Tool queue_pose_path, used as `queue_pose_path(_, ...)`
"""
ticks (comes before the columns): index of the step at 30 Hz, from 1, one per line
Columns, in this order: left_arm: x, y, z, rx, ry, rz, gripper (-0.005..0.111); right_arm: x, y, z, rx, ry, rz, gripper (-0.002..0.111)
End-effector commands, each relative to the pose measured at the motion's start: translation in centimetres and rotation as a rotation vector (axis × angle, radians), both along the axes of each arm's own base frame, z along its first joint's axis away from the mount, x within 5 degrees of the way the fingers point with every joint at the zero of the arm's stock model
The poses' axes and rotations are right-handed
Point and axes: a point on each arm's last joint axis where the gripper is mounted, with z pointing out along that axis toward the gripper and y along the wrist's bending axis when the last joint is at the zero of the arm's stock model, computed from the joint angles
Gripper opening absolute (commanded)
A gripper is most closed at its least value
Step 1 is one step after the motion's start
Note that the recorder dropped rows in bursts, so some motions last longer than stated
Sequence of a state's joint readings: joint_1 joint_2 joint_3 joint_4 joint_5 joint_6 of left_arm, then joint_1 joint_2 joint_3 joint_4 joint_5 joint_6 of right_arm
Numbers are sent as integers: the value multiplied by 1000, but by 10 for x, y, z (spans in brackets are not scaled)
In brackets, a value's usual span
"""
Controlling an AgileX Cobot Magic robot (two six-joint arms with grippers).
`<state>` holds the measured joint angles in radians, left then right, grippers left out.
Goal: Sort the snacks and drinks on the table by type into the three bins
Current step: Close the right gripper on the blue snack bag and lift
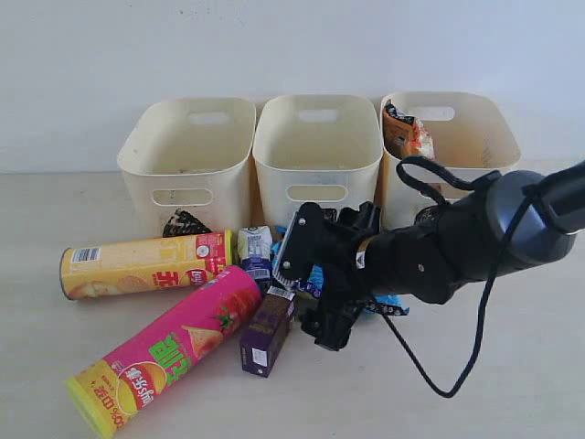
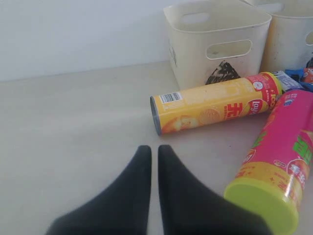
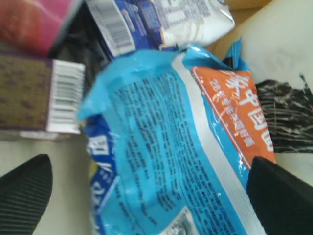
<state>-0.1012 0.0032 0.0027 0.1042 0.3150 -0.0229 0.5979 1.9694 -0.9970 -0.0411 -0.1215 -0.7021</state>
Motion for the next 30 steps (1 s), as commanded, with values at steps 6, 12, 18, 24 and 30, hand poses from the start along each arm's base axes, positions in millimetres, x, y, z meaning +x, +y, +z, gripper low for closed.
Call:
queue_pose_path(6,0,0,2,-18,-11,3,4,19,-20,-17,-3,-28,-52,98)
queue_pose_path(12,0,0,2,-18,-11,3,4,23,-23,-28,6,-38,-64,98)
queue_pose_path(18,0,0,2,-18,-11,3,4,22,-24,-30,9,-15,-85,42)
queue_pose_path(24,0,0,2,-18,-11,3,4,17,-26,-32,-26,59,-96,0)
queue_pose_path(30,0,0,2,-18,-11,3,4,13,-28,-12,-39,80,-94,0)
